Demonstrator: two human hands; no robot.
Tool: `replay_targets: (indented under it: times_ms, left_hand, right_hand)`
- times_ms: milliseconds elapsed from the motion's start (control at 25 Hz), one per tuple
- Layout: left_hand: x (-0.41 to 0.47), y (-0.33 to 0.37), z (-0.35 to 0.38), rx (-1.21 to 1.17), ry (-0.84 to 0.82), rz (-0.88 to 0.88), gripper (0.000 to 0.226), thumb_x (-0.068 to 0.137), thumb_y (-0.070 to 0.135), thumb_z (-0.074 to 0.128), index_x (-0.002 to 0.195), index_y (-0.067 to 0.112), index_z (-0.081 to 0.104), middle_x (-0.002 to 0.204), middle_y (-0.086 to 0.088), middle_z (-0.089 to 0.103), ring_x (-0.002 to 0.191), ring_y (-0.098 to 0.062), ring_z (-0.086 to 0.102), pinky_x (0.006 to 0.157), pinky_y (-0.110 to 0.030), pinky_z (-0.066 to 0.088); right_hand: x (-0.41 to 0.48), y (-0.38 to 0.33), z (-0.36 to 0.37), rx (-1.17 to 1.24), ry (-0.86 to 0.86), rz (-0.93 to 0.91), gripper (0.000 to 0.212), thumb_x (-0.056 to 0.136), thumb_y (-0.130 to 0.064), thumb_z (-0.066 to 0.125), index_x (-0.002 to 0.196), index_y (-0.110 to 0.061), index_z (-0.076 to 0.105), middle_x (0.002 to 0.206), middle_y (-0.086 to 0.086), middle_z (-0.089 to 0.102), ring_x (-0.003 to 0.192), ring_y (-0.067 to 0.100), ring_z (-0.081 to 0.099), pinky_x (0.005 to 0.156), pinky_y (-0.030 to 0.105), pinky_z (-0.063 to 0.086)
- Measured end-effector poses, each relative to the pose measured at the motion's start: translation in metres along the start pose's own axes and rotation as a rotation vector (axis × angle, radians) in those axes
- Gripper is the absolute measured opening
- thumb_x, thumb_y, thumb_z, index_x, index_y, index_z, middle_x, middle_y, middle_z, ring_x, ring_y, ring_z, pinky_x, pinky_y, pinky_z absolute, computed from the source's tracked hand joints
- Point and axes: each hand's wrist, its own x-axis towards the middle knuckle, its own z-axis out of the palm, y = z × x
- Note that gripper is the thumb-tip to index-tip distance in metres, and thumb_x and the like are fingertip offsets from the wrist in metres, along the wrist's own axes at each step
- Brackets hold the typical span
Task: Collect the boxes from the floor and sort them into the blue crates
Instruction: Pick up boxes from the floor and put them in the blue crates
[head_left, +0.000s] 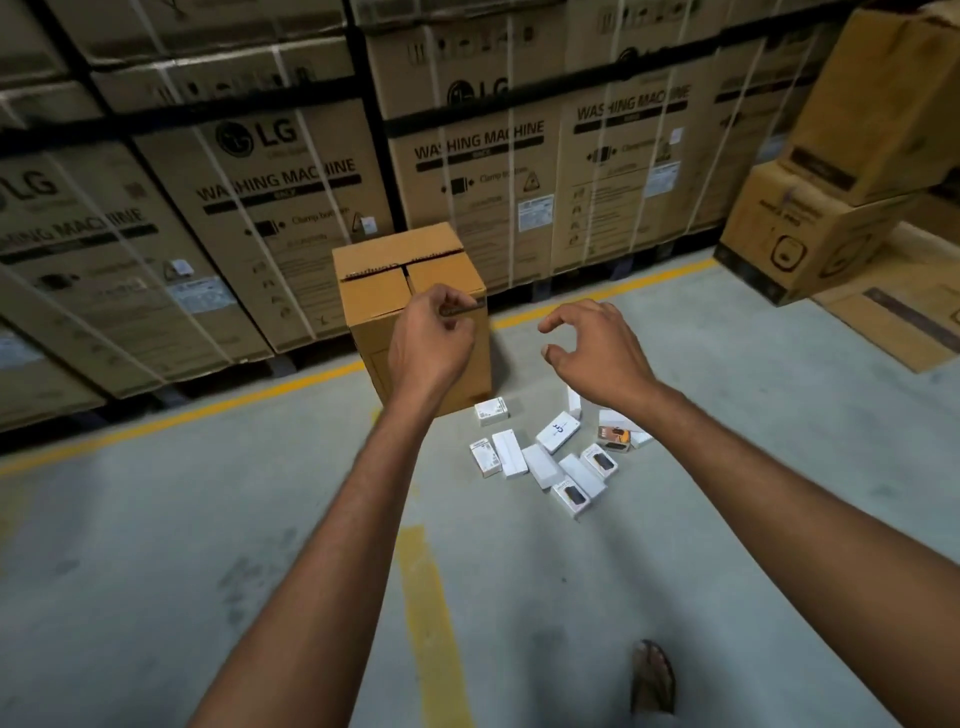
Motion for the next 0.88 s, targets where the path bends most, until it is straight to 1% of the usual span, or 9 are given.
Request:
replay_targets:
  times_ms: [80,160,280,400,520,680,760,880]
  left_hand:
    - [0.017,-0.002,0.034,0.004,0.031,-0.066,0.022,0.088,0.013,0.062,0.098,0.033,0.069,0.097,0.011,0.07,0.073,-0.009,0.063,0.063,-0.035,0.052]
    - [0.031,-0.002,0.07,0.01,0.067,-0.157,0.021,0.089,0.014,0.062,0.097,0.033,0.069,0.092,0.009,0.071,0.069,-0.009,0.062,0.061,-0.032,0.05]
    - [0.042,-0.006,0.111,0.037,0.115,-0.255,0.019,0.088,0.018,0.063,0.096,0.034,0.069,0.097,0.006,0.072,0.076,-0.009,0.065,0.065,-0.033,0.054]
    - [0.051,-0.012,0.143,0.081,0.14,-0.324,0.017,0.089,0.019,0.062,0.096,0.032,0.071,0.101,0.01,0.072,0.081,-0.007,0.066,0.071,-0.033,0.057]
    - [0.059,-0.033,0.176,0.084,0.132,-0.371,0.016,0.09,0.018,0.062,0.096,0.03,0.071,0.097,0.015,0.071,0.081,-0.004,0.066,0.076,-0.035,0.06]
    - [0.071,-0.063,0.229,0.056,0.064,-0.42,0.013,0.088,0.021,0.063,0.092,0.032,0.07,0.096,0.013,0.072,0.084,-0.009,0.068,0.076,-0.036,0.059]
    - [0.073,-0.071,0.259,0.068,0.04,-0.434,0.015,0.088,0.021,0.063,0.094,0.032,0.07,0.101,0.01,0.073,0.085,-0.012,0.069,0.074,-0.033,0.056]
    - [0.072,-0.079,0.307,0.054,0.01,-0.468,0.016,0.09,0.018,0.062,0.096,0.032,0.069,0.111,0.009,0.07,0.087,-0.012,0.068,0.071,-0.027,0.047]
  right_hand:
    - [0.029,0.032,0.0,0.011,-0.039,-0.038,0.023,0.09,-0.021,0.072,0.112,-0.027,0.07,0.129,-0.003,0.063,0.127,0.021,0.048,0.092,0.027,0.037]
    - [0.06,0.066,-0.001,0.017,-0.105,-0.067,0.022,0.09,-0.021,0.071,0.111,-0.027,0.07,0.128,-0.003,0.063,0.127,0.021,0.048,0.093,0.027,0.037]
    - [0.1,0.102,0.0,0.015,-0.201,-0.123,0.023,0.09,-0.021,0.072,0.112,-0.028,0.071,0.128,-0.003,0.064,0.127,0.021,0.049,0.098,0.031,0.04]
    - [0.132,0.131,0.01,0.031,-0.247,-0.134,0.022,0.09,-0.02,0.072,0.111,-0.028,0.072,0.127,-0.001,0.066,0.127,0.023,0.051,0.1,0.033,0.041]
    - [0.147,0.16,0.034,0.038,-0.29,-0.127,0.025,0.089,-0.016,0.071,0.112,-0.026,0.072,0.128,0.0,0.065,0.125,0.023,0.052,0.096,0.029,0.039]
    - [0.157,0.218,0.058,-0.021,-0.352,-0.089,0.031,0.088,-0.015,0.07,0.117,-0.025,0.069,0.132,0.0,0.062,0.127,0.024,0.05,0.096,0.028,0.038]
    - [0.162,0.249,0.066,-0.022,-0.342,-0.031,0.033,0.086,-0.014,0.07,0.117,-0.025,0.07,0.131,0.0,0.063,0.126,0.025,0.053,0.099,0.03,0.04]
    - [0.166,0.299,0.076,-0.006,-0.356,0.035,0.034,0.085,-0.012,0.07,0.116,-0.025,0.07,0.127,0.0,0.065,0.122,0.024,0.057,0.102,0.033,0.044]
